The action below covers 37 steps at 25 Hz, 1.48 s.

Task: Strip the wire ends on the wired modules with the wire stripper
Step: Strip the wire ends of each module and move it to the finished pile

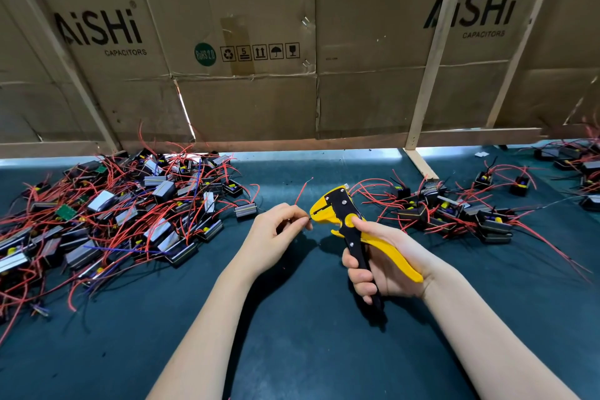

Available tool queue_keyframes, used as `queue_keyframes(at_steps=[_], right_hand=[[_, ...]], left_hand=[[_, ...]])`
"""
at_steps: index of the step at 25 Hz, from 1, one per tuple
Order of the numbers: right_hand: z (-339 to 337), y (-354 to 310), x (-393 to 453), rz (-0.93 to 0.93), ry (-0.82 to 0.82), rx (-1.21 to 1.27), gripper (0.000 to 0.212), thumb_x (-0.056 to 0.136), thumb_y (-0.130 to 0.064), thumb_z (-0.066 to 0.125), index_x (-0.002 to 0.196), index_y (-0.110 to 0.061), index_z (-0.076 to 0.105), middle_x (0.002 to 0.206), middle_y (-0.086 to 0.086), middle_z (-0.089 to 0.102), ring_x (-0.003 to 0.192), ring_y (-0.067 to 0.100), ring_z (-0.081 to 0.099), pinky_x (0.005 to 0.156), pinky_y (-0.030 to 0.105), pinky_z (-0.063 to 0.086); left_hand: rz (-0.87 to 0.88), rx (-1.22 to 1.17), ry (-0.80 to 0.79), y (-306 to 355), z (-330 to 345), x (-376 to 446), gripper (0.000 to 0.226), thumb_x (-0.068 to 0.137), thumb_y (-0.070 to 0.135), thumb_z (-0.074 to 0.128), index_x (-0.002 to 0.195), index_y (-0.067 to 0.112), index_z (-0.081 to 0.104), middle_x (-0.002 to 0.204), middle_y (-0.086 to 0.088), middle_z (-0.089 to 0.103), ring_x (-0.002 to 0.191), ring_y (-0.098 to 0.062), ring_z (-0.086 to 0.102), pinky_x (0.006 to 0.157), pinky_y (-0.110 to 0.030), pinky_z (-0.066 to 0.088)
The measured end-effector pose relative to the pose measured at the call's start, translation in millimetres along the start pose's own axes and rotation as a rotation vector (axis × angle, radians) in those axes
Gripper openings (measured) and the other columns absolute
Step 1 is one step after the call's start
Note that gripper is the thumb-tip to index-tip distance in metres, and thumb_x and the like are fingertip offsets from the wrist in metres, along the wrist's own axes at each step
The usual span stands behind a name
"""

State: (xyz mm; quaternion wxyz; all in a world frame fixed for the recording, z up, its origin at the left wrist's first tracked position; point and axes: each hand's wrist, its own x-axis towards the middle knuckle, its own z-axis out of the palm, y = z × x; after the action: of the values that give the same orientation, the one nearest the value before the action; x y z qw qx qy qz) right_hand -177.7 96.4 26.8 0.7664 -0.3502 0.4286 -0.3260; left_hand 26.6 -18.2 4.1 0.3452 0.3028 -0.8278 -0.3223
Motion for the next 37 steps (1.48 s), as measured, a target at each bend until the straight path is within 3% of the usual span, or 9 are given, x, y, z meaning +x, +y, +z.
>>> queue_keyframes(at_steps=[8, 15, 20, 23, 25, 29, 31, 33, 37], right_hand=[[-0.4, -2.0, -2.0, -0.056, 0.181, 0.077, 0.058, 0.072, -0.071, 0.054, 0.059, -0.015, 0.046, 0.046, -0.004, 0.029, 0.031, 0.009, 0.027, 0.035, 0.02, 0.029], [7.6, 6.7, 4.0, -0.101, 0.171, 0.209, 0.056, 0.083, -0.059, 0.054, 0.084, -0.003, 0.056, 0.076, 0.016, 0.055, 0.07, 0.031, 0.059, 0.076, 0.043, 0.054], [5.9, 3.3, 4.8, -0.079, 0.251, 0.393, 0.05, 0.078, -0.046, 0.061, 0.092, 0.001, 0.053, 0.078, 0.019, 0.058, 0.07, 0.034, 0.063, 0.079, 0.048, 0.053], [6.5, 3.2, 6.5, -0.065, 0.234, 0.387, 0.044, 0.08, -0.042, 0.057, 0.091, 0.0, 0.053, 0.077, 0.02, 0.058, 0.07, 0.034, 0.062, 0.08, 0.049, 0.052], [7.2, 1.8, 5.8, -0.066, 0.234, 0.396, 0.039, 0.083, -0.04, 0.053, 0.089, -0.001, 0.052, 0.076, 0.019, 0.057, 0.07, 0.033, 0.061, 0.08, 0.049, 0.05], [10.8, 2.4, 4.1, -0.094, 0.223, 0.488, 0.031, 0.079, -0.032, 0.054, 0.082, -0.002, 0.054, 0.075, 0.017, 0.054, 0.068, 0.031, 0.057, 0.081, 0.046, 0.048], [9.0, 3.1, 4.1, -0.106, 0.224, 0.474, 0.032, 0.082, -0.034, 0.053, 0.08, -0.002, 0.054, 0.074, 0.018, 0.054, 0.067, 0.031, 0.058, 0.08, 0.046, 0.048], [7.1, 2.4, 5.5, -0.089, 0.235, 0.431, 0.037, 0.085, -0.038, 0.052, 0.082, -0.001, 0.054, 0.075, 0.019, 0.055, 0.068, 0.033, 0.059, 0.08, 0.048, 0.05], [5.2, 1.2, 6.6, -0.065, 0.247, 0.413, 0.04, 0.083, -0.04, 0.055, 0.088, -0.001, 0.053, 0.078, 0.019, 0.057, 0.069, 0.034, 0.062, 0.077, 0.047, 0.052]], left_hand=[[-0.027, -0.017, 0.002, 0.7, -0.3, 0.4, 0.02, 0.096, 0.02, 0.06, 0.081, 0.026, 0.07, 0.081, -0.001, 0.061, 0.071, -0.023, 0.049, 0.065, -0.022, 0.037], [-0.071, 0.046, 0.031, 1.1, -6.8, -1.0, 0.019, 0.094, 0.018, 0.062, 0.078, 0.024, 0.069, 0.083, -0.001, 0.062, 0.075, -0.017, 0.052, 0.07, -0.025, 0.04], [-0.102, 0.057, 0.311, 11.4, -6.9, 3.9, 0.017, 0.093, 0.008, 0.061, 0.079, 0.014, 0.069, 0.086, -0.001, 0.063, 0.079, -0.017, 0.061, 0.077, -0.027, 0.047], [0.078, 0.076, 0.391, 50.1, 8.8, 27.7, 0.012, 0.093, 0.005, 0.061, 0.085, 0.006, 0.07, 0.087, -0.002, 0.067, 0.085, -0.017, 0.064, 0.085, -0.034, 0.05], [0.253, 0.012, 0.302, 86.0, 25.8, 49.6, 0.011, 0.092, 0.002, 0.062, 0.094, 0.004, 0.073, 0.095, -0.003, 0.071, 0.091, -0.011, 0.064, 0.088, -0.027, 0.051], [0.483, 0.028, -0.213, 137.1, 55.8, 65.3, 0.044, 0.089, -0.001, 0.063, 0.131, 0.01, 0.061, 0.127, -0.005, 0.066, 0.119, -0.013, 0.058, 0.105, -0.023, 0.042], [0.509, 0.101, -0.202, 124.9, 48.7, 61.4, 0.045, 0.088, 0.004, 0.065, 0.132, 0.013, 0.06, 0.127, -0.002, 0.065, 0.121, -0.013, 0.057, 0.105, -0.024, 0.04], [0.392, 0.2, -0.035, 89.5, 26.2, 55.6, 0.04, 0.088, 0.01, 0.066, 0.128, 0.015, 0.063, 0.125, 0.0, 0.066, 0.119, -0.016, 0.058, 0.104, -0.03, 0.041], [-0.264, 0.674, 0.148, 1.9, -32.5, 31.0, 0.046, 0.091, 0.016, 0.059, 0.137, 0.013, 0.05, 0.134, -0.007, 0.056, 0.125, -0.028, 0.05, 0.104, -0.038, 0.038]])
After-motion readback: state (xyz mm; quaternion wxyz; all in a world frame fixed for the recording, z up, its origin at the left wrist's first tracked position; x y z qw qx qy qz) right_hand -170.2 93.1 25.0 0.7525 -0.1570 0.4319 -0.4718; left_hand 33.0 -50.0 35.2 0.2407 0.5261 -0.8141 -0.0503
